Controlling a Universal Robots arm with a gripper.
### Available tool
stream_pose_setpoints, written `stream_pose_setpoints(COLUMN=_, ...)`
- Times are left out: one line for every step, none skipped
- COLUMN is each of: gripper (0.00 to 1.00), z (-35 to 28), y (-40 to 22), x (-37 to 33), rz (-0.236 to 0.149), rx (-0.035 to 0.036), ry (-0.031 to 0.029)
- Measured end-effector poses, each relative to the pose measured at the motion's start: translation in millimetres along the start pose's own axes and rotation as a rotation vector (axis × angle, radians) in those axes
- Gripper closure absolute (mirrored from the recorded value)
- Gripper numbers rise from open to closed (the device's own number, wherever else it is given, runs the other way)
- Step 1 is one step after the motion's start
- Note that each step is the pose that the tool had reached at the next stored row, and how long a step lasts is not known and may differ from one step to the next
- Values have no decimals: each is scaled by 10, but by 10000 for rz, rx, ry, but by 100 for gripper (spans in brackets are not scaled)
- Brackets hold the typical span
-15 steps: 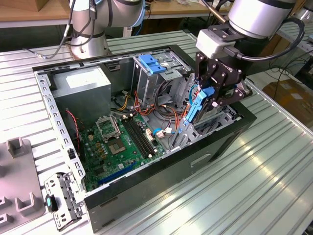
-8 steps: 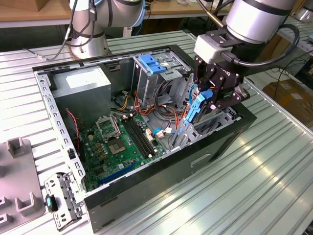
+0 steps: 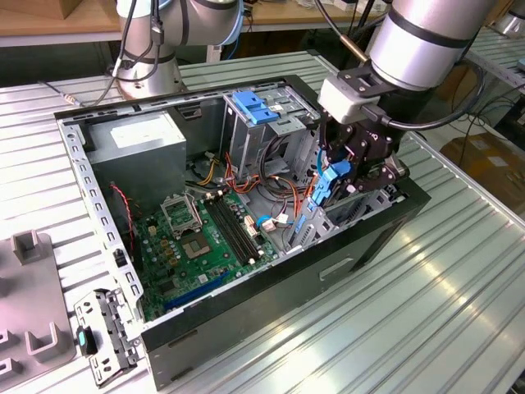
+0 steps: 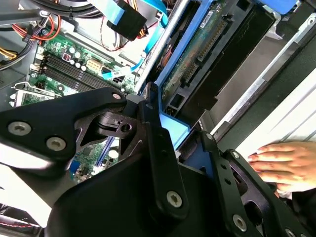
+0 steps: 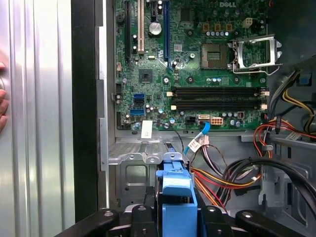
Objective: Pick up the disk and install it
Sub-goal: 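Insert the disk into the insertion slot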
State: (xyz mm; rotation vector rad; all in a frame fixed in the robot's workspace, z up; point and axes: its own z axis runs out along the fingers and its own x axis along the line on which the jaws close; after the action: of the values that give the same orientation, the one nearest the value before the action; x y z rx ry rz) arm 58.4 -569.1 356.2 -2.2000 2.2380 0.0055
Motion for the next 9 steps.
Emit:
stream_pose_setpoints(gripper=63, z=1, y=0, x=0, rz=-1, rx=0, ry=-1)
stream_pose_setpoints(gripper=63, z=5, y=0, x=0, rz=-1, rx=2, ry=-9)
stream_pose_setpoints(gripper=55, z=5, y=0, x=0, rz=-1, rx=1, ry=-7)
stream_pose_setpoints(gripper=55, z=3, y=0, x=0, rz=-1, rx=0, ry=-3)
stream_pose_setpoints(gripper=55, z=3, y=0, x=0, rz=-1, rx=0, ry=-3)
stream_pose_setpoints(gripper=55, z=2, y=0, x=0, rz=-1, rx=0, ry=-1)
stream_pose_setpoints(gripper=55, z=3, y=0, x=0, rz=-1, rx=0, ry=-3)
stream_pose_setpoints(gripper=57, z=3, y=0, x=0, rz=-1, rx=0, ry=-2)
stream_pose_setpoints(gripper=57, z=3, y=0, x=0, rz=-1, rx=0, ry=-1)
